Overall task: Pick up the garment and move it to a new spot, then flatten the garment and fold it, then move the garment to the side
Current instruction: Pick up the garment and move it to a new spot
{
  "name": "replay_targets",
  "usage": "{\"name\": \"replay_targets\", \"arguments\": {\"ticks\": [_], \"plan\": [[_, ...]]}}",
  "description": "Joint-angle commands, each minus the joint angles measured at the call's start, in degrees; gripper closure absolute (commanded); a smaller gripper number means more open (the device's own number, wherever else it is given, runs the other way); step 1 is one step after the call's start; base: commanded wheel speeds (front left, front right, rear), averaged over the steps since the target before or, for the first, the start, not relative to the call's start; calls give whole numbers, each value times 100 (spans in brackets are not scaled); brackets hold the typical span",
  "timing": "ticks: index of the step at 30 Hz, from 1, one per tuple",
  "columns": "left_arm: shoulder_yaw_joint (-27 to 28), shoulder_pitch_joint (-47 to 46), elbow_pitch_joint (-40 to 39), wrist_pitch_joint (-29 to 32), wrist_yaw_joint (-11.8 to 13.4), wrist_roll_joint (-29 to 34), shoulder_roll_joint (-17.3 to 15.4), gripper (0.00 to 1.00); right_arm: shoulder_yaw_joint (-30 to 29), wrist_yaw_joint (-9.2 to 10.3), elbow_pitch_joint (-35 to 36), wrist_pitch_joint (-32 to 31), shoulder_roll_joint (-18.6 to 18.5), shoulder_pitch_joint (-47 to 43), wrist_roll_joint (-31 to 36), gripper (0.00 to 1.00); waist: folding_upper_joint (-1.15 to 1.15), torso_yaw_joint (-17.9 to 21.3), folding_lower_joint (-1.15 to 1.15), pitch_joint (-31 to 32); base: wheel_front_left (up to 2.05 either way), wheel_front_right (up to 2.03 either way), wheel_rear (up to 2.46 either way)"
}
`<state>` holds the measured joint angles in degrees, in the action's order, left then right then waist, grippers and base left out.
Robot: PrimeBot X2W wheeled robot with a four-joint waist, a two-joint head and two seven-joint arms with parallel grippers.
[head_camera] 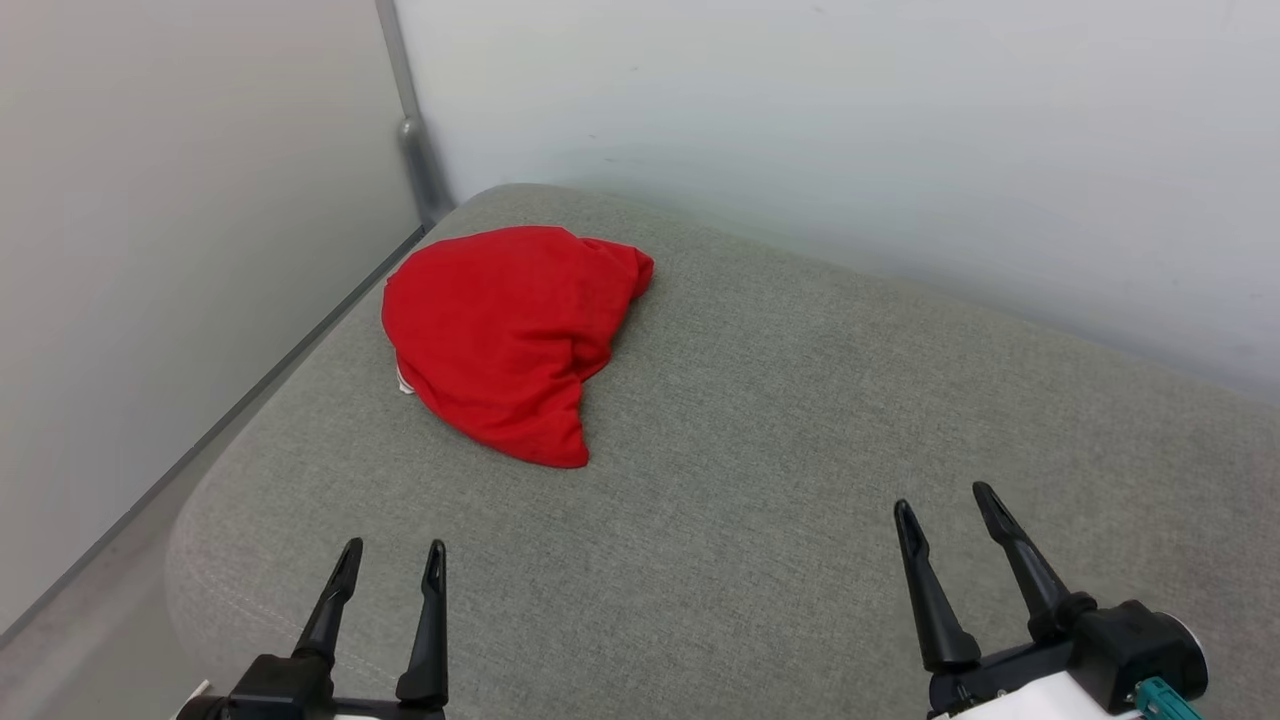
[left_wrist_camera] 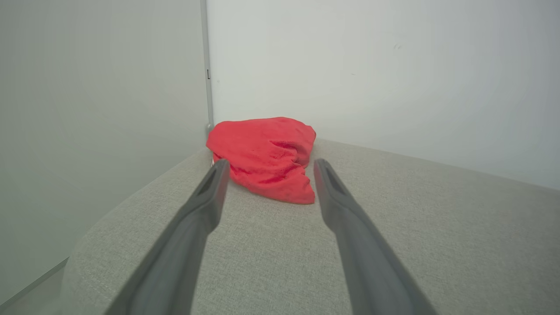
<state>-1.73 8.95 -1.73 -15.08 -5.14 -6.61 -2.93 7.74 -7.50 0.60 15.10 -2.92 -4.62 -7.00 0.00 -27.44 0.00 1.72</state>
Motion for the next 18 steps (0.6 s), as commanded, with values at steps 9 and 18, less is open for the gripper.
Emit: {"name": "replay_targets", "arguments": {"ticks": [9, 18], "plan": [[12, 2, -77, -14, 43, 212, 8, 0, 15, 2, 18, 11, 7, 26, 16, 0, 0, -17, 0, -5, 0, 0, 0], [283, -351, -21, -14, -87, 3, 10, 0, 99, 2, 137, 10, 7, 211, 193, 0, 0, 244, 0, -509, 0, 0, 0]]}}
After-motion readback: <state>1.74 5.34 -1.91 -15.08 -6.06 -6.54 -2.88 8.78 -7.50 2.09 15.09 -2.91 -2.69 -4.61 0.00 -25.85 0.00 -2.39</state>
